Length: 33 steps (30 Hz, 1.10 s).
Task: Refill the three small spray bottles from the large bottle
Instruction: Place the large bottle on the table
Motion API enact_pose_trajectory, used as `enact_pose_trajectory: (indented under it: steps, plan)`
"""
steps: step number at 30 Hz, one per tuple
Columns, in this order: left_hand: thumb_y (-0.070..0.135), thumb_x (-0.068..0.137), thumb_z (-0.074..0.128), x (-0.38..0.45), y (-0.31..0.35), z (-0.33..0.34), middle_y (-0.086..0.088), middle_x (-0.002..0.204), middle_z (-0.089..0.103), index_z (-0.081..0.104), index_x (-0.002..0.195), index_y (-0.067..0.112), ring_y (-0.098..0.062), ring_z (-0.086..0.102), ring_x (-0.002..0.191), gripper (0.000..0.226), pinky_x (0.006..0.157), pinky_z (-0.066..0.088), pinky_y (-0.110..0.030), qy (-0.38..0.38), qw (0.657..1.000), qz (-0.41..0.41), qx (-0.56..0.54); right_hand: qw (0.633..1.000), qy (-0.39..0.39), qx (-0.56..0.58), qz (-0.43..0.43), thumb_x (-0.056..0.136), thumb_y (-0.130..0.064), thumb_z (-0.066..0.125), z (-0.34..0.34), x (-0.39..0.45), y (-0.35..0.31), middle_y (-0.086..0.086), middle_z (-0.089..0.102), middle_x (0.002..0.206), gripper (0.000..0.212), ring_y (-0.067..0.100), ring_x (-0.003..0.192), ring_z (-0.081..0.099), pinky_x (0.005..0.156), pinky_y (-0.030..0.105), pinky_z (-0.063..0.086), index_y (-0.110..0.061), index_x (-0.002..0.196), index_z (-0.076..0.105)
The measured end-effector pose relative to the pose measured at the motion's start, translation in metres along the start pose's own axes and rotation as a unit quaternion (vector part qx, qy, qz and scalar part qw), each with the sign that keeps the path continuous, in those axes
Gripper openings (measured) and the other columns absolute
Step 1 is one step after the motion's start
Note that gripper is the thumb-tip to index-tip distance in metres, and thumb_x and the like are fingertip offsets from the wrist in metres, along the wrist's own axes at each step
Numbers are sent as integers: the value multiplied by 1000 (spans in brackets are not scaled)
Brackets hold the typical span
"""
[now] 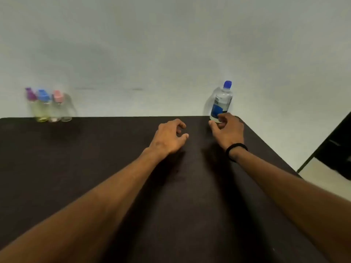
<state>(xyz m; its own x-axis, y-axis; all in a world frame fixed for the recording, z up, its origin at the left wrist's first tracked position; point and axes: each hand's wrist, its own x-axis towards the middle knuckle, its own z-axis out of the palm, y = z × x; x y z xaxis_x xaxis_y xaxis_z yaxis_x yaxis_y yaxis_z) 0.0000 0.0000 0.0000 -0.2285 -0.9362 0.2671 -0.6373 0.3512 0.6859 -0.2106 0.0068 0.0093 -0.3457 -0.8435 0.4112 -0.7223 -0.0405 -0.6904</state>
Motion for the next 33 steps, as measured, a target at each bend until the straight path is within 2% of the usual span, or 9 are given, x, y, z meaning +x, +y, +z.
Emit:
enact_pose_trajectory:
  steps: [5, 8, 13, 19, 24, 28, 33]
  plan:
    - [34, 94, 77, 50, -3, 27, 3, 117, 70, 67, 130, 22, -14, 67, 107, 39, 103, 56, -35, -8, 1000, 3, -10, 995, 38, 37, 90, 80, -43, 91, 13, 62, 22, 12, 59, 147, 89, 30, 133, 59, 114, 44, 50, -16, 152, 46]
    - [34, 94, 77, 64, -5, 36, 3, 116, 69, 67, 130, 21, -13, 67, 106, 40, 101, 56, -33, 3, 1000, 11, -9, 991, 43, 63, 106, 76, -41, 95, 19, 87, 27, 13, 56, 151, 101, 30, 139, 55, 117, 42, 45, -15, 157, 40]
    - [35, 93, 77, 69, -10, 45, 2, 114, 70, 67, 129, 20, -15, 66, 107, 40, 99, 55, -32, -1, 1000, 14, 20, 991, 50, 80, 95, 77, -36, 95, 26, 109, 33, 8, 63, 143, 87, 28, 130, 62, 110, 39, 50, -13, 147, 49]
    - [39, 93, 76, 64, 0, 40, -3, 130, 67, 61, 137, 21, -21, 61, 124, 50, 109, 51, -43, -55, 995, 15, 78, 992, 64, 59, 94, 69, -45, 97, 20, 110, 38, 4, 68, 129, 82, 25, 117, 67, 100, 36, 56, -13, 135, 60]
    - [37, 96, 74, 41, 21, 30, -1, 138, 63, 58, 142, 22, -18, 60, 128, 50, 112, 50, -40, -43, 997, 31, 54, 994, 50, 70, 74, 69, -46, 97, -8, 78, 29, 2, 70, 122, 79, 22, 107, 70, 99, 39, 60, -15, 132, 62]
    - [37, 97, 73, 11, 48, 23, -2, 141, 63, 55, 146, 21, -17, 58, 132, 55, 112, 48, -34, -37, 997, 46, 42, 994, 27, 86, 55, 72, -43, 97, -42, 37, 14, -2, 68, 115, 75, 18, 101, 68, 91, 29, 58, -14, 132, 62]
    - [37, 96, 73, -37, 81, 18, -5, 144, 61, 45, 155, 23, -24, 57, 135, 67, 114, 49, -45, -42, 998, 46, 16, 994, 5, 106, 41, 71, -43, 97, -86, -22, 2, -6, 70, 109, 70, 12, 96, 69, 73, 11, 50, -18, 127, 63]
